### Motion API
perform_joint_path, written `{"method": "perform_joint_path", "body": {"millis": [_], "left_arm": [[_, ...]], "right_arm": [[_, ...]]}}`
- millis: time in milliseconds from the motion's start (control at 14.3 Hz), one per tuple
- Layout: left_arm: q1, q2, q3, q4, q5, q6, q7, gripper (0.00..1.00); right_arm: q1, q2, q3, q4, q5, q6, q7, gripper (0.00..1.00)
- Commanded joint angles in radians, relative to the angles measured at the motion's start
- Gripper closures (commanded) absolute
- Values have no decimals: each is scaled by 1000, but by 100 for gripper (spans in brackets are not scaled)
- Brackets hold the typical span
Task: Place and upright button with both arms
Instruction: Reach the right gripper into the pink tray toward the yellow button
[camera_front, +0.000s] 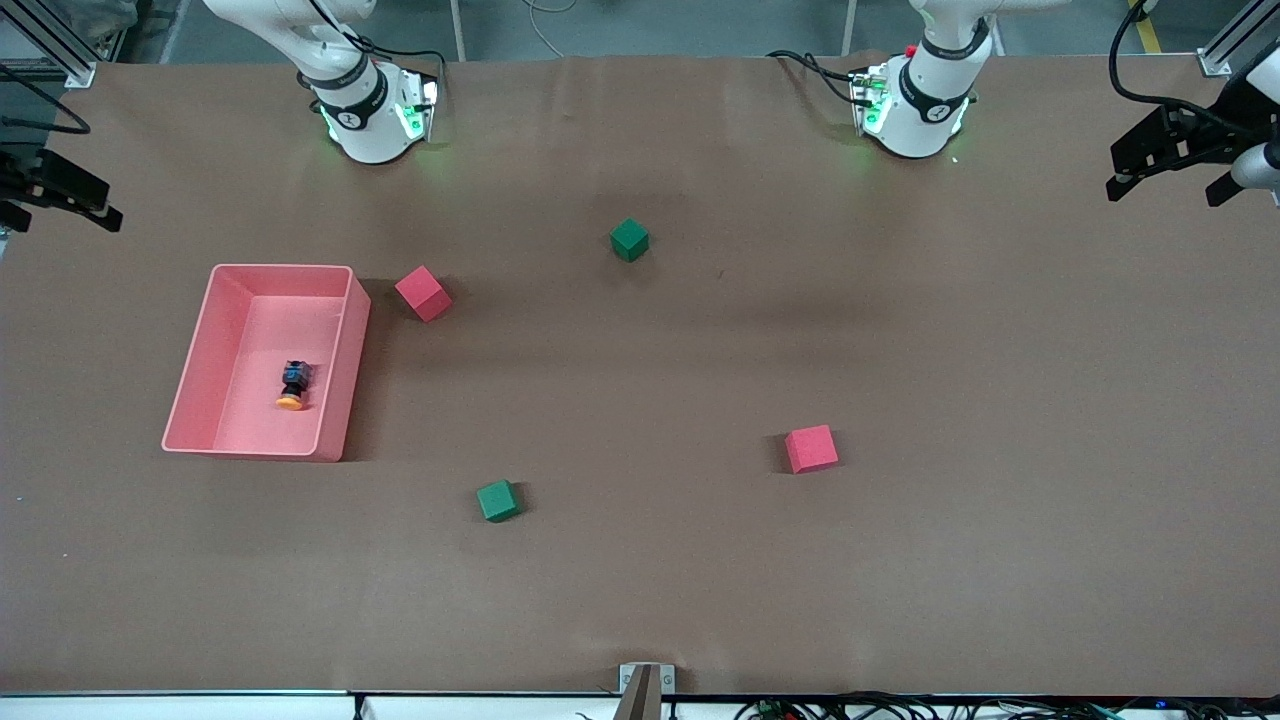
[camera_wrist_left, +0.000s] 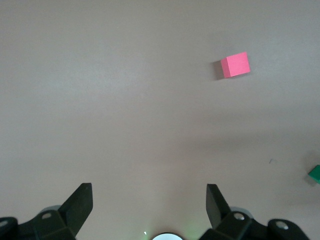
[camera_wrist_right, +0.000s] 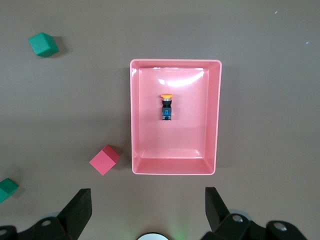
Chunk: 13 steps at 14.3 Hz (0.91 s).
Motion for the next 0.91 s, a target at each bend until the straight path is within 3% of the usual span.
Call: {"method": "perform_joint_path", "body": {"millis": [0, 491, 841], "left_arm": [[2, 22, -14, 20, 13, -7, -4, 0], [2, 23, -14, 20, 11, -9, 1, 0], [1, 28, -15, 20, 11, -9, 1, 0]], "right_arm": [[-15, -28, 7, -176, 11, 113, -8, 0], [-21, 65, 7, -478, 13, 500, -10, 0], [-47, 199, 7, -532, 11, 670, -19, 0]]}}
